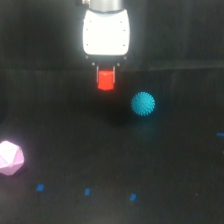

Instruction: Pick up the red object from the table

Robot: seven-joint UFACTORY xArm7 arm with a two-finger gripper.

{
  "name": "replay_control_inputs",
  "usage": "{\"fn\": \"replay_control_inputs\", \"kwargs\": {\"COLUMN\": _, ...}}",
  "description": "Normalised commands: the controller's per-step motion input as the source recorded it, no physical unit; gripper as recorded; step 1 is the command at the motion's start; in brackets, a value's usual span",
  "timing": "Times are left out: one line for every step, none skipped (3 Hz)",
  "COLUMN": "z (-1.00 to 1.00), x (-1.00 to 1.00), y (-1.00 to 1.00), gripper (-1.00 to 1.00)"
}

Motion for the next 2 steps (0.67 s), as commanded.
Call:
{"fn": "replay_control_inputs", "kwargs": {"z": -0.17, "x": -0.14, "y": -0.42, "gripper": -0.96}}
{"fn": "replay_control_inputs", "kwargs": {"z": -0.18, "x": 0.03, "y": -0.28, "gripper": -0.96}}
